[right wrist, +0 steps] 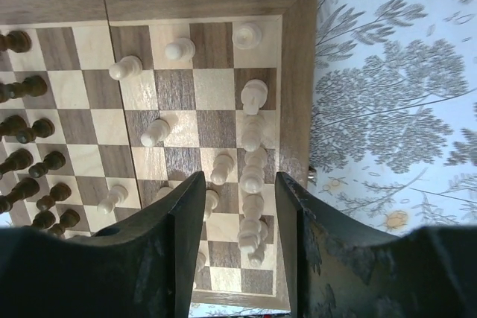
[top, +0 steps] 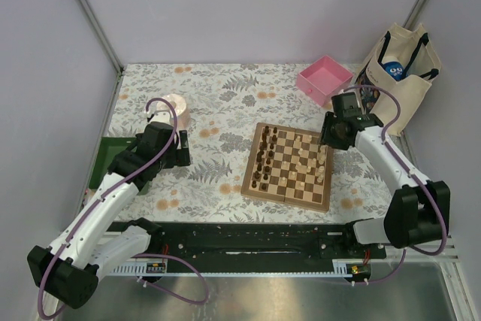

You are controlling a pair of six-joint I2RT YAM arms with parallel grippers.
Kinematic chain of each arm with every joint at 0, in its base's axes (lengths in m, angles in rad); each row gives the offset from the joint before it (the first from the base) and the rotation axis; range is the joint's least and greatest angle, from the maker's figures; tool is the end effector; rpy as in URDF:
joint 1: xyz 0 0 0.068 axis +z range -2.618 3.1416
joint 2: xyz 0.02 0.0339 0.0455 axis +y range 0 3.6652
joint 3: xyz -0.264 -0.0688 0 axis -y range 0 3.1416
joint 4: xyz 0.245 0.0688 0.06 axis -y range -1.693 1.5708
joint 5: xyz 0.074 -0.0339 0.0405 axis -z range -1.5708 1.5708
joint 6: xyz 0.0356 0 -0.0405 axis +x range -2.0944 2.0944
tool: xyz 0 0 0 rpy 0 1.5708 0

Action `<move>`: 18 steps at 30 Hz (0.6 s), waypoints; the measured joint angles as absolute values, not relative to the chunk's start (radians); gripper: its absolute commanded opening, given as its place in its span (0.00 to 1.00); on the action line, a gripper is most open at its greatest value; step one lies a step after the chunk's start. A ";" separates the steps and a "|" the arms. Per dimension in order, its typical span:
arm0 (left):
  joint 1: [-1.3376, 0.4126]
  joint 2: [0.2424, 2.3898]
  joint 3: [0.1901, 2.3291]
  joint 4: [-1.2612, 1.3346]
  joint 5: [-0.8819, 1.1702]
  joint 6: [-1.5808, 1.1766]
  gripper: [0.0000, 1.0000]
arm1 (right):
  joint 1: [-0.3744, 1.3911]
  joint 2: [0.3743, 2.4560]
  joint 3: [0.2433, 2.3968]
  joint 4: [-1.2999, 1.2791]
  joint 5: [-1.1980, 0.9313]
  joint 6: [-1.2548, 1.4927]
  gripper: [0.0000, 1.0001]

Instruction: Set up the chess pieces on the board

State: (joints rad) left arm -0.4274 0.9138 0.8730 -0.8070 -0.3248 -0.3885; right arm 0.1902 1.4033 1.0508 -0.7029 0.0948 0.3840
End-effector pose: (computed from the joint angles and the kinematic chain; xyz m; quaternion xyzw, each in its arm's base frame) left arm 0.1661 -0.0631 0.2917 -0.0392 0.9240 0.0004 0.3804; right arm 0.2762 0.0497 0.2503 0.1055 0.9602 0.0281 0.2571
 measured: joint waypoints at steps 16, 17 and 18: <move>-0.427 0.910 0.873 -0.807 -0.316 -0.389 0.99 | 0.461 1.349 1.059 -0.733 0.099 0.364 0.51; -0.427 0.910 0.873 -0.807 -0.316 -0.389 0.99 | 0.473 1.367 1.049 -0.729 0.091 0.370 0.51; -0.426 0.910 0.873 -0.807 -0.315 -0.389 0.99 | 0.480 1.380 1.043 -0.727 0.086 0.373 0.50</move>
State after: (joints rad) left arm -0.4263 0.9096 0.8730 -0.8070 -0.3145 -0.3889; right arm 0.4801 1.3804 1.0428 -0.7265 0.0860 0.3733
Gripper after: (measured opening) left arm 0.988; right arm 0.513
